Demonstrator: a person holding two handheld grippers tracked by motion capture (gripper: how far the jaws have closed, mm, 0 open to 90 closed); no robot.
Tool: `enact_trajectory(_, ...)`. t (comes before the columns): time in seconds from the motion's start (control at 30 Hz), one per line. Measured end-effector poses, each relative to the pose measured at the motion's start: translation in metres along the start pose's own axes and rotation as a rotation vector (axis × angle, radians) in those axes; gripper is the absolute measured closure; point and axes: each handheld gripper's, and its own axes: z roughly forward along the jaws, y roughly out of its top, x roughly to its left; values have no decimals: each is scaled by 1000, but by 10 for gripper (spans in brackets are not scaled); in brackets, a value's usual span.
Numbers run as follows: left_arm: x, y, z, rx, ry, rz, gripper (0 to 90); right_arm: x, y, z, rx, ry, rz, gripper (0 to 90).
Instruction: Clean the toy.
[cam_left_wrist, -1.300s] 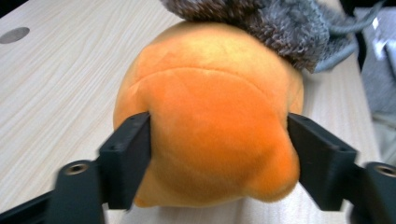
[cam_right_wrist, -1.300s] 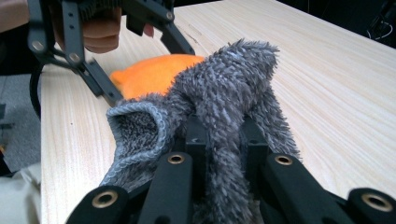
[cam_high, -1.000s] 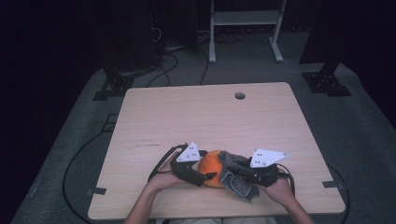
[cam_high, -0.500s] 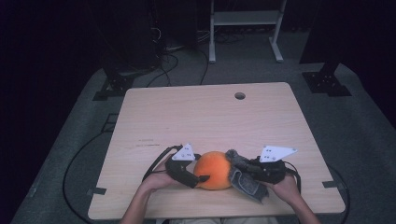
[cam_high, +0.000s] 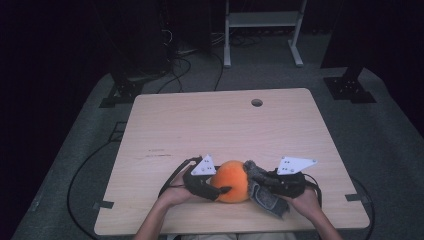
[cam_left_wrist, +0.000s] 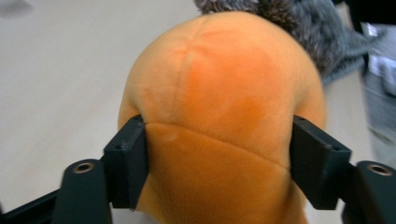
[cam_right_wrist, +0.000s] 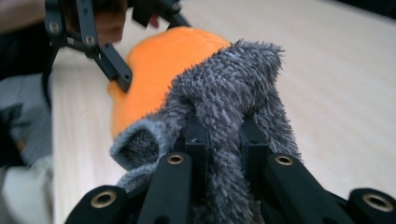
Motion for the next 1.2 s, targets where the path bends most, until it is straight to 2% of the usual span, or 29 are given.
enact_trajectory(0.03, 1, 1, 1, -23, 10, -11, 297, -2, 2, -2, -29, -10, 10, 769)
enact_trajectory(0.07, 1, 2, 2, -21, 15, -24, 295, -4, 3, -3, -50, -19, 17, 770)
enact_trajectory(0.13, 4, -1, 6, 3, 21, -30, 280, -12, 2, -3, -55, -18, 39, 770)
enact_trajectory(0.17, 6, -4, 8, 30, 27, -37, 267, -16, -2, 0, -41, -21, 55, 771)
enact_trajectory(0.23, 11, -10, 9, 17, 7, -74, 235, -24, -13, 10, 22, -19, 83, 770)
enact_trajectory(0.3, 13, -12, 7, 22, 11, -82, 209, -30, -20, 13, 64, -28, 95, 771)
enact_trajectory(0.37, 13, -14, 5, 25, 7, -56, 194, -32, -19, 7, 90, -53, 75, 770)
enact_trajectory(0.4, 12, -14, 6, 22, 3, -48, 194, -32, -19, 4, 81, -51, 80, 770)
enact_trajectory(0.43, 11, -14, 6, 19, 4, -35, 196, -30, -19, 1, 62, -44, 87, 771)
enact_trajectory(0.5, 6, -10, 8, 19, 3, -2, 216, -23, -12, -2, 15, -20, 71, 770)
enact_trajectory(0.6, -4, -4, 12, 35, 12, 67, 240, -13, 2, -1, -68, 34, 60, 770)
enact_trajectory(0.67, -5, -4, 12, 40, 19, 68, 242, -12, 4, 7, -42, 32, 48, 770)
enact_trajectory(0.7, -3, -5, 12, 40, 16, 64, 242, -15, 0, 10, -34, 33, 62, 771)
enact_trajectory(0.73, -2, -5, 11, 43, 17, 57, 241, -19, -5, 12, -38, 41, 98, 771)
enact_trajectory(0.83, -2, -4, 12, 32, 17, 57, 236, -30, -16, 9, 14, -6, 150, 771)
enact_trajectory(0.87, -3, -4, 12, 28, 14, 65, 235, -31, -17, 6, 27, -22, 148, 771)
enact_trajectory(0.9, -4, -4, 12, 25, 13, 68, 235, -29, -15, 4, 23, -31, 137, 771)
enact_trajectory(1.0, -8, -2, 14, 11, 12, 82, 234, -18, -1, 0, -59, 2, 95, 771)
enact_trajectory(1.03, -9, 0, 14, 8, 12, 80, 222, -15, 4, 2, -56, 8, 78, 771)
enact_trajectory(1.1, -7, 0, 12, 12, 13, 60, 168, -11, 5, 10, -8, -8, 37, 773)
enact_trajectory(1.2, 2, -1, 8, -1, -2, -48, 80, -12, -1, 10, 9, -6, 50, 773)
